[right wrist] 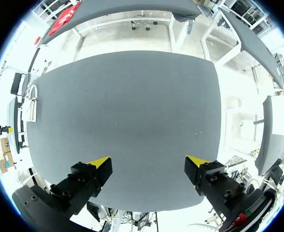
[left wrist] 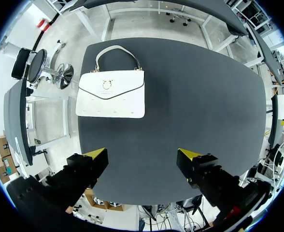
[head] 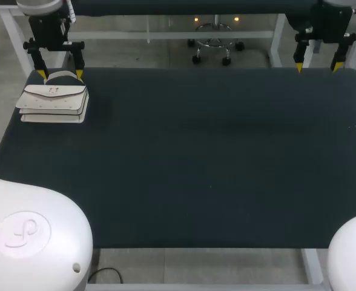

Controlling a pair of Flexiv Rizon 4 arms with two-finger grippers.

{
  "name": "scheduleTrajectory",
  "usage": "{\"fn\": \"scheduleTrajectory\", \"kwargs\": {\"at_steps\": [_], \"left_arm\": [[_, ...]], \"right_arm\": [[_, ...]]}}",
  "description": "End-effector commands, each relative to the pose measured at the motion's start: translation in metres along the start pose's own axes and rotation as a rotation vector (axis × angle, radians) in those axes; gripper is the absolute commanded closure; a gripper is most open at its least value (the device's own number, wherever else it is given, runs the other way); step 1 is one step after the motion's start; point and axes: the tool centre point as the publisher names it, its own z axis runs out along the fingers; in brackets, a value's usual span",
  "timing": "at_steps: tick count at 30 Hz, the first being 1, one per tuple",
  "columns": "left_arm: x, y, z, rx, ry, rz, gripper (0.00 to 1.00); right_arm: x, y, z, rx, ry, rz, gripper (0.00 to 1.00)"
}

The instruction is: Pick up the bag, open it, inspect its contents, close it, and place it on the opposite side

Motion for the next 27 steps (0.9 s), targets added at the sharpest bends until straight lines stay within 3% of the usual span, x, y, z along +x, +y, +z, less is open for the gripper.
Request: {"fn": "scheduleTrajectory", "kwargs": {"at_steps": [1, 19, 22, 27], "left_arm": [[0.0, 0.0, -0.001, -0.001, -0.002, 0.0, 0.0], [0.0, 0.0, -0.001, -0.001, -0.002, 0.0, 0.0], [-0.002, 0.0, -0.003, 0.034, -0.03, 0.084, 0.0], [-0.017, 0.007, -0.009, 0.122, -0.05, 0.315, 0.0]], "right_arm": [[0.001, 0.0, -0.001, 0.001, -0.002, 0.0, 0.0], [0.001, 0.0, -0.001, 0.001, -0.002, 0.0, 0.0], [0.001, 0.0, -0.001, 0.001, -0.002, 0.0, 0.0], [0.013, -0.007, 0.0, -0.061, 0.067, -0.319, 0.0]]}}
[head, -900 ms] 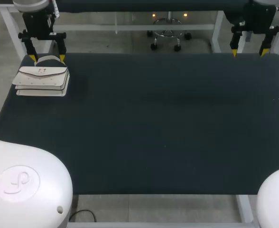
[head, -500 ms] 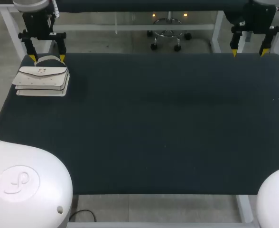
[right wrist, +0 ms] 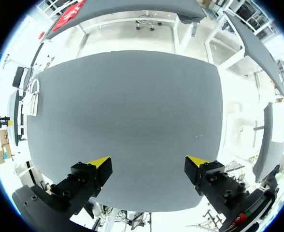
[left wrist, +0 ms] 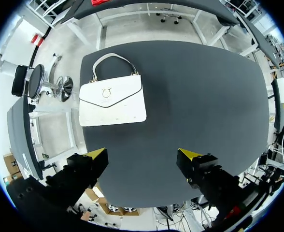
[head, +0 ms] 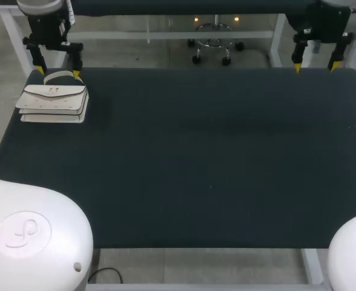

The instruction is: Pick up the bag, open it, inspect its contents, close it, and place it on the opposite side

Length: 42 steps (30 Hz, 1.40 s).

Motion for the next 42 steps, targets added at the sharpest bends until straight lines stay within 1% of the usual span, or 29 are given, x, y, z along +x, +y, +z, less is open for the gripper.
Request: {"fn": "scheduleTrajectory", "kwargs": {"at_steps": [1, 2, 3, 4, 5, 6, 7, 8, 9, 10, 11, 12, 13, 16, 18, 21, 23, 24, 29, 35, 38, 42], "left_arm": [[-0.011, 0.014, -0.004, 0.091, -0.006, 0.15, 0.0], [-0.015, 0.015, -0.004, 0.109, 0.003, 0.183, 0.0], [-0.018, 0.016, -0.003, 0.11, 0.004, 0.188, 0.0], [-0.022, 0.016, -0.003, 0.118, 0.004, 0.189, 0.0], [-0.026, 0.016, -0.003, 0.131, 0.023, 0.216, 0.0], [-0.03, 0.017, -0.002, 0.138, 0.028, 0.214, 0.0], [-0.034, 0.017, -0.002, 0.156, 0.028, 0.23, 0.0], [-0.037, 0.018, -0.002, 0.17, 0.051, 0.249, 0.0], [-0.041, 0.018, -0.001, 0.17, 0.039, 0.237, 0.0], [-0.044, 0.018, -0.001, 0.183, 0.042, 0.245, 0.0], [-0.047, 0.019, 0.0, 0.192, 0.065, 0.246, 0.0], [-0.05, 0.019, 0.0, 0.198, 0.073, 0.237, 0.0], [-0.053, 0.019, 0.001, 0.204, 0.082, 0.233, 0.0], [-0.06, 0.02, 0.005, 0.219, 0.102, 0.203, 0.0], [-0.066, 0.021, 0.007, 0.22, 0.119, 0.162, 0.0], [-0.074, 0.02, 0.013, 0.203, 0.142, 0.069, 0.0], [-0.08, 0.02, 0.017, 0.196, 0.166, 0.007, 0.0], [-0.082, 0.02, 0.019, 0.189, 0.159, -0.024, 0.0], [-0.092, 0.019, 0.025, 0.187, 0.192, -0.077, 0.0], [-0.108, 0.017, 0.031, 0.158, 0.246, -0.096, 0.0], [-0.116, 0.017, 0.035, 0.15, 0.266, -0.099, 0.0], [-0.122, 0.018, 0.038, 0.144, 0.283, -0.097, 0.0]], "right_arm": [[0.008, -0.008, 0.002, -0.062, 0.061, -0.269, 0.0], [0.01, -0.009, 0.003, -0.087, 0.059, -0.341, 0.0], [0.013, -0.012, 0.004, -0.102, 0.092, -0.399, 0.0], [0.013, -0.013, 0.007, -0.103, 0.092, -0.405, 0.0], [0.015, -0.015, 0.009, -0.126, 0.078, -0.458, 0.0], [0.018, -0.018, 0.01, -0.135, 0.134, -0.514, 0.0], [0.018, -0.02, 0.012, -0.143, 0.138, -0.545, 0.0], [0.021, -0.023, 0.014, -0.159, 0.142, -0.616, 0.0], [0.023, -0.027, 0.016, -0.182, 0.17, -0.653, 0.0], [0.024, -0.028, 0.018, -0.175, 0.146, -0.662, 0.0], [0.027, -0.031, 0.02, -0.193, 0.155, -0.715, 0.0], [0.028, -0.034, 0.021, -0.213, 0.189, -0.747, 0.0], [0.029, -0.036, 0.023, -0.225, 0.188, -0.768, 0.0], [0.034, -0.044, 0.028, -0.281, 0.228, -0.867, 0.0], [0.037, -0.048, 0.033, -0.289, 0.233, -0.933, 0.0], [0.042, -0.052, 0.042, -0.304, 0.233, -0.992, 0.0], [0.044, -0.054, 0.046, -0.323, 0.254, -1.035, 0.0], [0.045, -0.056, 0.048, -0.329, 0.254, -1.052, 0.0], [0.05, -0.064, 0.055, -0.364, 0.287, -1.146, 0.0], [0.058, -0.072, 0.06, -0.398, 0.326, -1.259, 0.0], [0.063, -0.077, 0.062, -0.41, 0.31, -1.313, 0.0], [0.072, -0.077, 0.07, -0.397, 0.226, -1.325, 0.0]]}}
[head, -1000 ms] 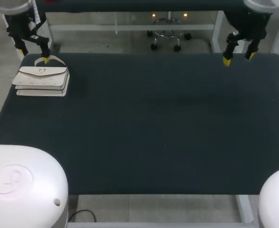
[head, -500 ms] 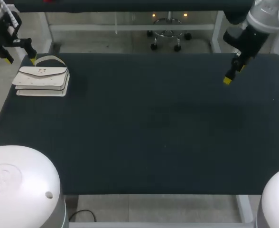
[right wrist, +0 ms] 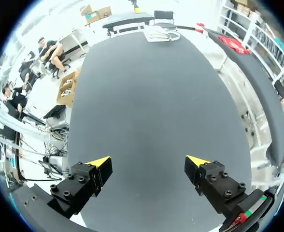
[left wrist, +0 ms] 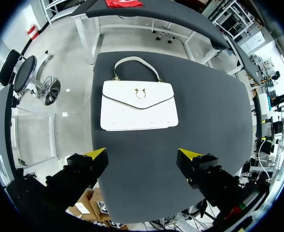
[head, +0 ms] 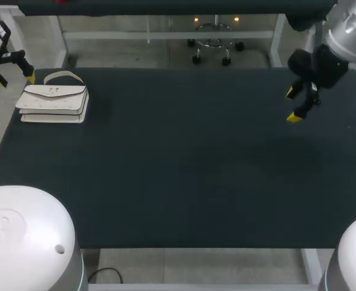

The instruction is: Pick up the bag, open it, inspect its contents, close it, and place it on the opposite side

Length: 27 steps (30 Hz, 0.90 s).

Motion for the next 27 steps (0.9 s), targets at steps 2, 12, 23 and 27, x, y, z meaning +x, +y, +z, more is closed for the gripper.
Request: {"fn": "scheduleTrajectory", "kwargs": {"at_steps": [2, 12, 23, 27], "left_arm": [[-0.009, -0.006, 0.003, -0.02, 0.035, 0.002, 0.0], [-0.021, -0.003, 0.009, -0.032, 0.057, 0.014, 0.0], [-0.03, -0.003, 0.018, -0.043, 0.085, 0.008, 0.0], [-0.032, -0.004, 0.02, -0.052, 0.086, 0.02, 0.0]], "right_arm": [[0.007, 0.001, 0.016, -0.019, -0.08, -0.037, 0.0], [-0.005, 0.018, 0.039, 0.048, -0.141, -0.009, 0.0], [-0.015, 0.014, 0.049, -0.015, -0.053, -0.007, 0.0], [-0.017, 0.014, 0.052, -0.019, -0.024, -0.006, 0.0]]}}
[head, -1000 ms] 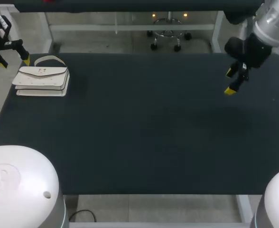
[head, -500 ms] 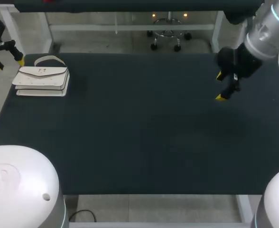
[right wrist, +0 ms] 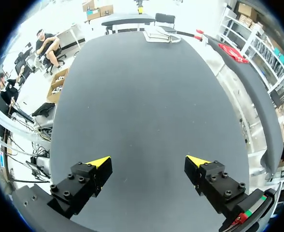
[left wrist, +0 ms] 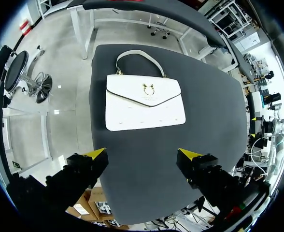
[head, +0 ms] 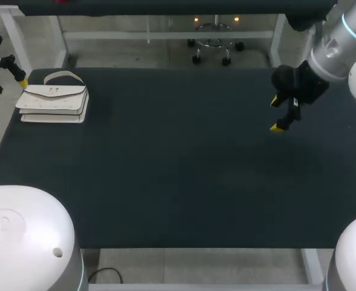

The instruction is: Pick up the bag, open it, inspect its contents, close it, and place it on the opposite side

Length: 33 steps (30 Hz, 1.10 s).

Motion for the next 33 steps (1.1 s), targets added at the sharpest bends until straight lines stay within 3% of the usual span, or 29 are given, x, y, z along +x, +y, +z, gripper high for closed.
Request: {"fn": "scheduleTrajectory", "kwargs": {"at_steps": [1, 12, 18, 33], "left_arm": [[-0.002, -0.004, 0.001, -0.011, 0.005, 0.006, 0.0], [-0.004, -0.004, 0.003, -0.007, 0.01, -0.001, 0.0], [-0.018, -0.007, 0.01, 0.036, 0.13, -0.005, 0.0], [-0.036, -0.02, 0.019, 0.038, 0.226, -0.035, 0.0]], "right_arm": [[-0.009, 0.001, 0.0, 0.001, 0.052, -0.001, 0.0], [-0.01, 0.002, 0.003, -0.001, 0.054, -0.004, 0.0], [-0.011, 0.006, 0.02, -0.029, 0.069, -0.038, 0.0], [-0.022, 0.007, 0.033, -0.066, 0.104, -0.027, 0.0]]}}
